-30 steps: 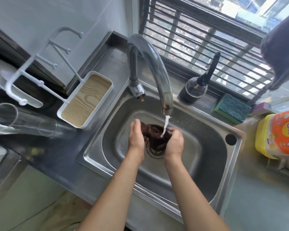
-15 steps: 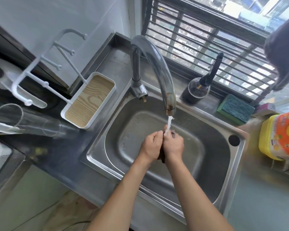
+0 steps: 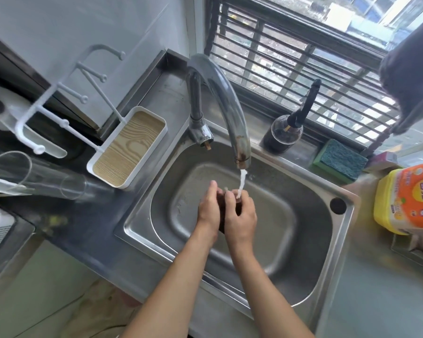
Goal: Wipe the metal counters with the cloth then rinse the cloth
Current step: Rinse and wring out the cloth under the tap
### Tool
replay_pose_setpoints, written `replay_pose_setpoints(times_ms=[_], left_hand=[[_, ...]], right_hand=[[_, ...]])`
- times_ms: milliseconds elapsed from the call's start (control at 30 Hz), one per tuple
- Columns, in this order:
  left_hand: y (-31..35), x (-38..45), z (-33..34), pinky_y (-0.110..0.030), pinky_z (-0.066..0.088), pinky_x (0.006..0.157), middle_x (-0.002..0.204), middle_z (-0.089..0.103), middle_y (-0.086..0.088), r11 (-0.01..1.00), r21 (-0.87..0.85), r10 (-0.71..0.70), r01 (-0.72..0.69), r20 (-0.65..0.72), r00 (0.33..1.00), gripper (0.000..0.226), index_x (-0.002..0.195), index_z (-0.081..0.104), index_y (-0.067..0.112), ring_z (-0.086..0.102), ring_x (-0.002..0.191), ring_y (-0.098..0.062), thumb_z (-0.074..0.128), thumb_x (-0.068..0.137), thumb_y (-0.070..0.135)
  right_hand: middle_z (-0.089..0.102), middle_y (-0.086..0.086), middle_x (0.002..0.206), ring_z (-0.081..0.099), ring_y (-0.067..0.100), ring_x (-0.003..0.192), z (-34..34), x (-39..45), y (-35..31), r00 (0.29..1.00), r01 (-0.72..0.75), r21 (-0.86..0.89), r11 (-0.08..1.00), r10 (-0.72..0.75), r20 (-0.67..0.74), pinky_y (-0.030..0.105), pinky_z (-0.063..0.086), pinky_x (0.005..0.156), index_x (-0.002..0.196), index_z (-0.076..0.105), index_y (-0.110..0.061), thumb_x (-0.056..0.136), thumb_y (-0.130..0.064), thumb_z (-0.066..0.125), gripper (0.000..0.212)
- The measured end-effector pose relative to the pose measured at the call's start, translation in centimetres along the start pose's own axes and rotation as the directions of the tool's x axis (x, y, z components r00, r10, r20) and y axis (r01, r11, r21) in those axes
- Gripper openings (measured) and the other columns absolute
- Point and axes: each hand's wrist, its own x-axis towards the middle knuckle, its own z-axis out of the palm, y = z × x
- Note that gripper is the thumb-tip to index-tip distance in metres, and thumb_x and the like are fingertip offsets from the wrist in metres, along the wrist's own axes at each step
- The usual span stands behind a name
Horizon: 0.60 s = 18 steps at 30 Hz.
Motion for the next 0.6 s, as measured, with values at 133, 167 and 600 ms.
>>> replay_pose_setpoints(times_ms=[133,167,600], left_hand=[[0.0,-0.8,0.5,-0.033,0.052,0.074,0.067,0.071,0.005,0.973,0.183,0.125,-0.139,0.09,0.988,0.061,0.056,0.068,0.019,0.067,0.07,-0.018,0.044,0.102,0.053],[0.3,-0.7,0.4,-0.033,0.047,0.069,0.058,0.063,0.007,0.974,0.174,0.129,-0.145,0.1,0.987,0.063,0.049,0.059,0.017,0.059,0.061,-0.016,0.046,0.104,0.047],[-1.0,0.1,0.9,-0.039,0.052,0.088,0.085,0.069,-0.007,0.995,0.087,0.047,-0.047,0.007,0.999,0.062,0.077,0.063,0.014,0.063,0.084,-0.017,0.04,0.095,0.069]], right_hand=[[0.054,-0.007,0.055,0.047,0.011,0.057,0.6,1.6,0.0,0.989,-0.148,0.111,0.983,0.15,-0.007,0.037,0.042,0.065,0.06,0.054,-0.029,0.083,-0.047,0.05,0.03],[0.054,-0.007,0.055,0.047,0.014,0.058,0.5,2.0,-0.2,0.984,-0.178,0.149,0.973,0.18,0.001,0.038,0.042,0.065,0.059,0.056,-0.025,0.079,-0.046,0.049,0.03],[0.059,-0.004,0.083,0.053,0.016,0.079,1.8,0.2,1.4,0.966,-0.243,0.381,0.892,0.259,0.009,0.037,0.044,0.079,0.089,0.053,-0.017,0.083,-0.029,0.044,0.016]])
